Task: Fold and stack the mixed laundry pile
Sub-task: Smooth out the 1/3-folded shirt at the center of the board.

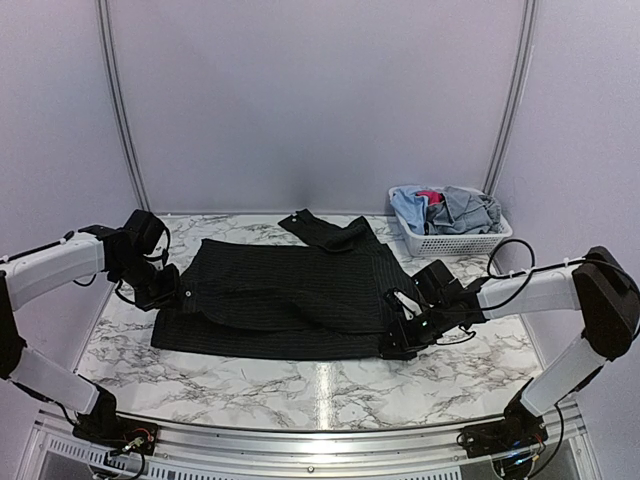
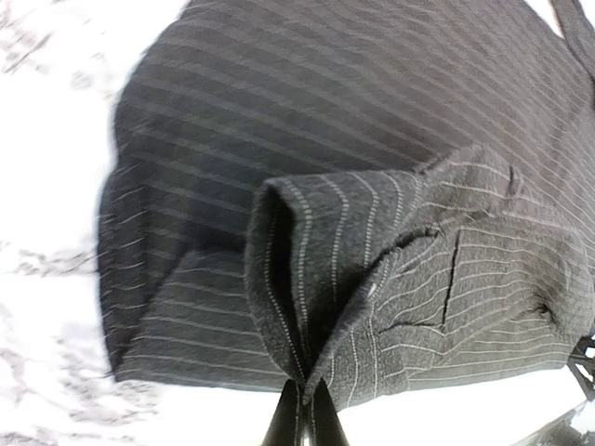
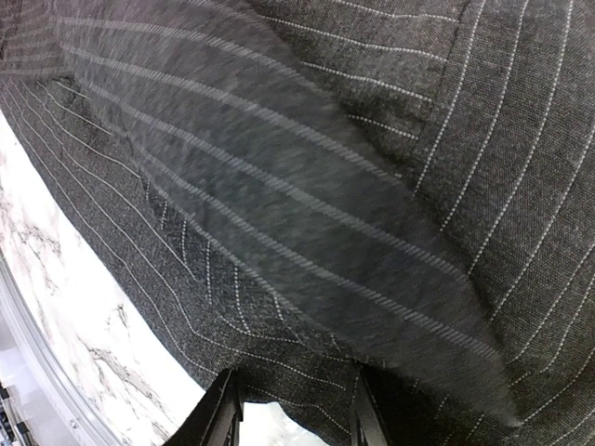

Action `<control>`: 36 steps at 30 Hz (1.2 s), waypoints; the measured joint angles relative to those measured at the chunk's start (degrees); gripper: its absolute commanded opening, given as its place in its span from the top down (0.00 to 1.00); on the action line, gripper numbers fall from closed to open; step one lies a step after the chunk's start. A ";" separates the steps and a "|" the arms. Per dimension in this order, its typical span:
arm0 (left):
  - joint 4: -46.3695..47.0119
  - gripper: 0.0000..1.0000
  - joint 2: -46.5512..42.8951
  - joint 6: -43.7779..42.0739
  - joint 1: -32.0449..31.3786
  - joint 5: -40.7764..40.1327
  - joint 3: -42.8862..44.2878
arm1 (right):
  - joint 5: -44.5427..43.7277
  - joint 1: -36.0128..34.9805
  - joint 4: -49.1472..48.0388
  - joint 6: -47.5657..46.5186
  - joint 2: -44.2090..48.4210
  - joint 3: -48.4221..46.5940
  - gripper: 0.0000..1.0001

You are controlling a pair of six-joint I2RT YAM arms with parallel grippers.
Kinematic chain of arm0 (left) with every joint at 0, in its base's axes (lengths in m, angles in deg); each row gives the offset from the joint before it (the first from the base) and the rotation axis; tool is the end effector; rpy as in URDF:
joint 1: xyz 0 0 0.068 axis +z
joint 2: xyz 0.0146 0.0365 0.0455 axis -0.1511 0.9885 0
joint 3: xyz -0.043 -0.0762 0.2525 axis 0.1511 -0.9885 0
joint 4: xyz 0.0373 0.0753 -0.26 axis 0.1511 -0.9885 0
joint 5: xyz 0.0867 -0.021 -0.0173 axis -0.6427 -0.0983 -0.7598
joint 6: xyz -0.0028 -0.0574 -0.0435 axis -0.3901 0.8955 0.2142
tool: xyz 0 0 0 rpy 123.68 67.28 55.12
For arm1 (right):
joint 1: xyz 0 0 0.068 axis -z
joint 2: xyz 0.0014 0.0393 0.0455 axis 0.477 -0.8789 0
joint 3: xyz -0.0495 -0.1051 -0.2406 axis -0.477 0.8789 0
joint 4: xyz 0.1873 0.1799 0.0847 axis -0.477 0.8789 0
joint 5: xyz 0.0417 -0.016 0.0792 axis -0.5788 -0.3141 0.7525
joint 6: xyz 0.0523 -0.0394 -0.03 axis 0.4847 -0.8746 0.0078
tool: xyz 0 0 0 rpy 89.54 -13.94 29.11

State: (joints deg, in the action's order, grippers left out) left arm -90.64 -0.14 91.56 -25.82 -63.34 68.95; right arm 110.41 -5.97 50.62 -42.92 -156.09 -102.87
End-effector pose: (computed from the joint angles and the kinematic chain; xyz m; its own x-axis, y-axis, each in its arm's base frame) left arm 0.2726 -0.0922 0.2005 -0.8977 -0.2948 -0.3276 -0.1732 0.9195 -0.3529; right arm 0.2232 0.1791 0.1064 -0.9143 -0.2435 -0.3237 -0.3764 0.8062 0.4564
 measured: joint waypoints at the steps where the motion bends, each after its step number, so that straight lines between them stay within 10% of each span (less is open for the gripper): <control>1: -1.03 1.00 -0.02 -0.33 0.87 0.02 -0.04 | 0.00 0.00 -0.04 -0.02 0.04 0.04 0.62; 22: -4.44 1.00 4.26 -3.67 7.28 20.37 11.13 | -0.07 0.00 -0.46 -0.63 -0.09 0.17 0.62; 36: 11.26 1.00 1.51 12.46 5.68 38.99 10.58 | -0.11 0.00 -1.05 -0.59 -1.11 -0.59 0.61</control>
State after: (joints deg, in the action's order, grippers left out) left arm -79.38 1.36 104.02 -20.13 -24.35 79.53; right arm 110.30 -5.97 49.57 -43.51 -157.20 -103.46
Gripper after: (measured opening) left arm 0.006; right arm 0.384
